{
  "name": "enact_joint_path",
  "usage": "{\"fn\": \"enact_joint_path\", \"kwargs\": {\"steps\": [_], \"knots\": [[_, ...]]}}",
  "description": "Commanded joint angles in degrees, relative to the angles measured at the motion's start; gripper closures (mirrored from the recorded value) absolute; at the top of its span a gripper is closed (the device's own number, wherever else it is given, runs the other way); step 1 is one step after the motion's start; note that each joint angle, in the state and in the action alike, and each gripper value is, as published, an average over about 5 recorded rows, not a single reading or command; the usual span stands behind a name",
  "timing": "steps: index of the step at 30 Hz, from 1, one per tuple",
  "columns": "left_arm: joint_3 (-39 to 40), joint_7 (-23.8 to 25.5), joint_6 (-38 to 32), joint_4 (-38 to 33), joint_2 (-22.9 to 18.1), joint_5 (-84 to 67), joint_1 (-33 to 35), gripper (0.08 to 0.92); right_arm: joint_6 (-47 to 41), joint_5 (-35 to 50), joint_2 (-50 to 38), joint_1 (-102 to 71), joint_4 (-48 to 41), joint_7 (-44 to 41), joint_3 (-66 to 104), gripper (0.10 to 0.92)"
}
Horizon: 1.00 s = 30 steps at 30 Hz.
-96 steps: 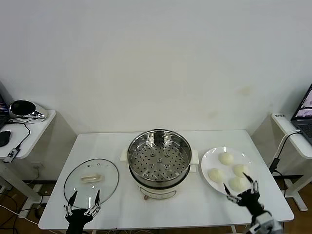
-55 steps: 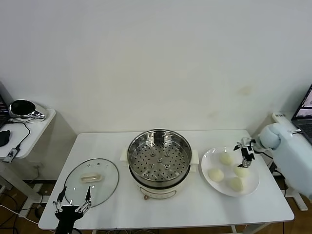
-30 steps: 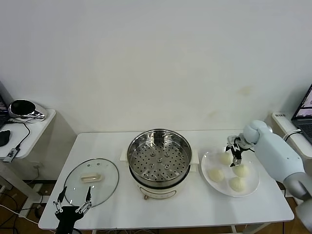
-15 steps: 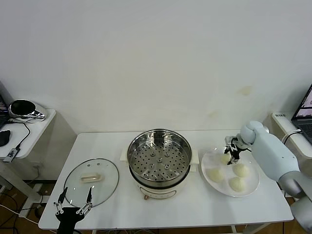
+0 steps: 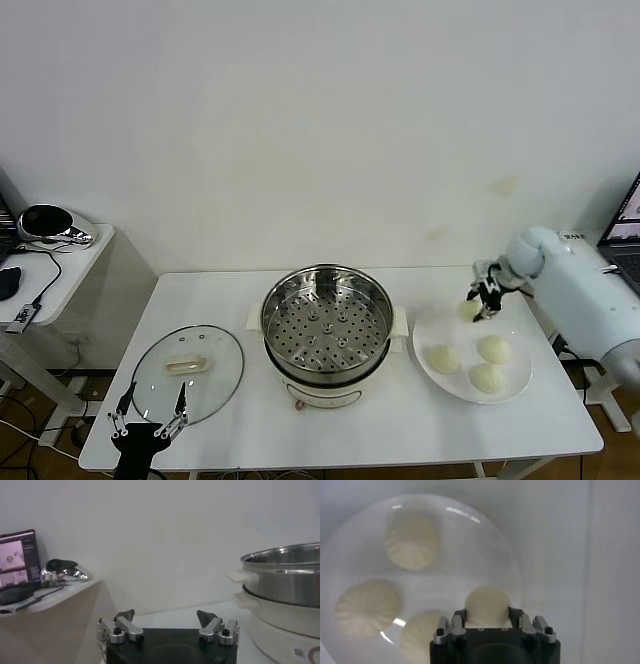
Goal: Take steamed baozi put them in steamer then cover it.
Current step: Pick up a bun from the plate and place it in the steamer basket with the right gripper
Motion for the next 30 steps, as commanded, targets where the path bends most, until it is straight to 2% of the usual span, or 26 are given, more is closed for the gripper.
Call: {"fn": "enact_joint_path", "kwargs": {"steps": [1,5,16,22,30], "knots": [[0.2,0.0,0.1,0.2,0.5,-0.5,-0.6,0.177,-2.5,13.9,-7.1,13.2,15.4,-0.6,-12.2,0.531],[0.2,0.1,0.1,0.5,0.9,-1.1,-1.2,0.177,-3.0,19.0,-5.2,19.2,17.9,0.4,-17.5,0.536],[-0.4,0.1,0.5,0.7,1.2,-2.1,-2.4,0.177,-0.5,27.8,8.6,28.8,18.7,4.3,-29.0,0.533],[-1.1,0.2,0.7,0.1,0.8,-2.1,-2.3,0.177,4.3,25.0,15.9,27.5,17.3,6.2,-32.6,0.536],[-1.9,0.3,0.9,-0.4,0.3,-2.1,-1.8,0.177,11.0,16.4,20.8,23.8,15.2,8.1,-35.6,0.542]]}}
